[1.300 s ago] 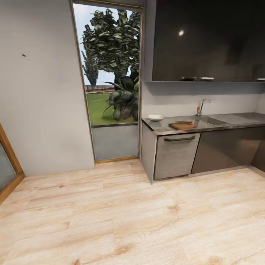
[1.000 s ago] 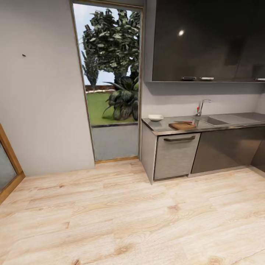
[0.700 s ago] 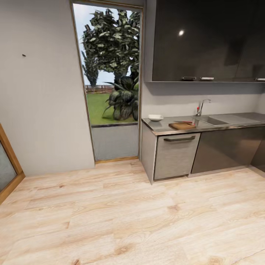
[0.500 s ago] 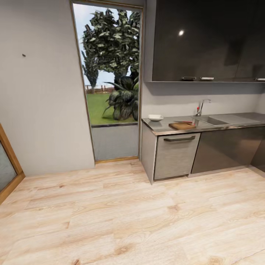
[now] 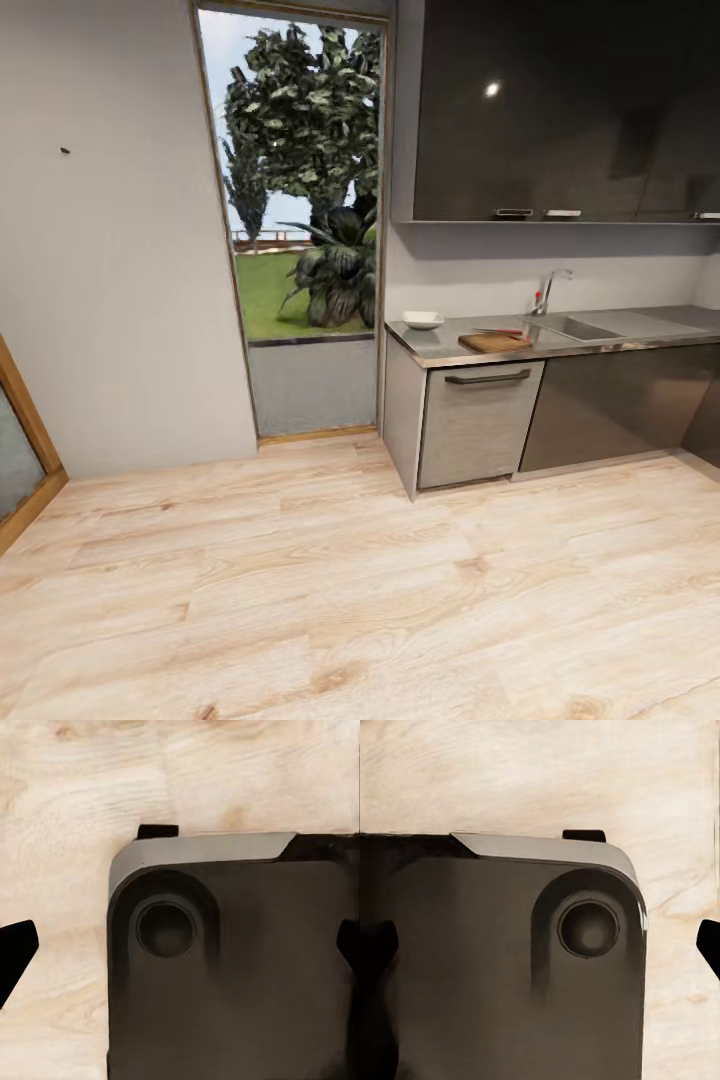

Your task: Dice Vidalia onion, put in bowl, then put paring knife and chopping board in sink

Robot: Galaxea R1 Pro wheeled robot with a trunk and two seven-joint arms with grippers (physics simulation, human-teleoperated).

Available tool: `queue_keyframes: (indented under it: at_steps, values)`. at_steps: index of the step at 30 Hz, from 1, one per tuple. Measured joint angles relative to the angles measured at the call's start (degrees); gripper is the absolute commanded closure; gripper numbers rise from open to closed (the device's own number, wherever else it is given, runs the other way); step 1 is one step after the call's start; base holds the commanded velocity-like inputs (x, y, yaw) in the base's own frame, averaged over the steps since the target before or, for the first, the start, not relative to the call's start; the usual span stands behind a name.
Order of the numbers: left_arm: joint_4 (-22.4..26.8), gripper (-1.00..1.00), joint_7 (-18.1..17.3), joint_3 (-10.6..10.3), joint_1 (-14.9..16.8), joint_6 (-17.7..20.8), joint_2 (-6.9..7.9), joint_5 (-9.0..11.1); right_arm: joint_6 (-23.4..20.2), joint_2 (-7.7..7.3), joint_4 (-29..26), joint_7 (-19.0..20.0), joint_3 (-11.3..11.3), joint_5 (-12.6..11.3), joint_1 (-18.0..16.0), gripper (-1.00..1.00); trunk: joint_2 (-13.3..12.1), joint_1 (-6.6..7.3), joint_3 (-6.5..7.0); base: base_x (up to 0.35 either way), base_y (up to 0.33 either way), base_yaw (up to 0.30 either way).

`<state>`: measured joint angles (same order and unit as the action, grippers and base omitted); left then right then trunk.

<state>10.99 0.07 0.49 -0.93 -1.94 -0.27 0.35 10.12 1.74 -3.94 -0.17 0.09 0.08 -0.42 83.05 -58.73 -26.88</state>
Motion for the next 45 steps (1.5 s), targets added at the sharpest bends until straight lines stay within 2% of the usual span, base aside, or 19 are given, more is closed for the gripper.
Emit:
queue_keyframes:
  at_steps: [1, 5, 12, 16, 21, 30, 33, 38, 45]
  values:
    - [0.98, -1.0, 0.03, 0.01, -0.01, -0.02, 0.0, -0.01, 0.84, -0.02, -0.54, -0.01, 0.0, 0.02, 0.0, -1.0, 0.0, 0.0, 0.0, 0.0, 0.0, 0.0]
    - [10.03, -1.0, 0.15, 0.06, 0.0, -0.08, 0.15, -0.03, 9.79, -0.46, -7.69, -0.18, 0.0, 0.15, -0.01, -1.0, 0.0, 0.0, 0.0, 0.0, 0.0, 0.0]
    - [18.71, -1.0, 0.17, 0.07, -0.01, -0.27, 1.65, -0.03, 14.43, -1.59, -17.25, -0.16, -0.07, 0.14, -0.02, -1.0, 0.0, 0.0, 0.0, 0.0, 0.0, 0.0]
    - [19.67, -1.0, 0.17, 0.08, -0.02, -0.33, 2.62, 0.06, 14.86, -1.56, -18.9, -0.15, -0.09, 0.1, 0.0, -1.0, 0.0, 0.0, 0.0, 0.0, 0.0, 0.0]
    - [19.77, -1.0, 0.15, 0.06, -0.02, -0.36, 2.91, 0.18, 14.99, -1.56, -19.36, -0.16, -0.15, 0.08, 0.01, -1.0, 0.0, 0.0, 0.0, 0.0, 0.0, 0.0]
    - [18.06, -1.0, 0.1, 0.12, -0.02, -0.45, 0.8, 0.21, 15.05, -1.43, -19.55, -0.18, -0.13, 0.08, 0.01, -1.0, 0.0, 0.0, 0.0, 0.0, 0.0, 0.0]
    - [18.96, -1.0, 0.14, 0.15, -0.02, -0.44, 0.9, 0.21, 15.04, -1.52, -19.54, -0.11, -0.11, 0.07, 0.01, -1.0, 0.0, 0.0, 0.0, 0.0, 0.0, 0.0]
    - [23.97, -1.0, 0.1, 0.1, -0.02, -0.42, 1.15, 0.16, 15.08, -1.57, -19.52, -0.06, -0.15, 0.08, 0.01, -1.0, 0.0, 0.0, 0.0, 0.0, 0.0, 0.0]
    - [22.63, -1.0, -0.04, -0.01, -0.02, -0.52, 1.12, 0.13, 15.1, -1.45, -19.51, -0.12, -0.17, 0.08, 0.01, -1.0, 0.0, 0.0, -0.01, 0.0, -0.022, 0.0]
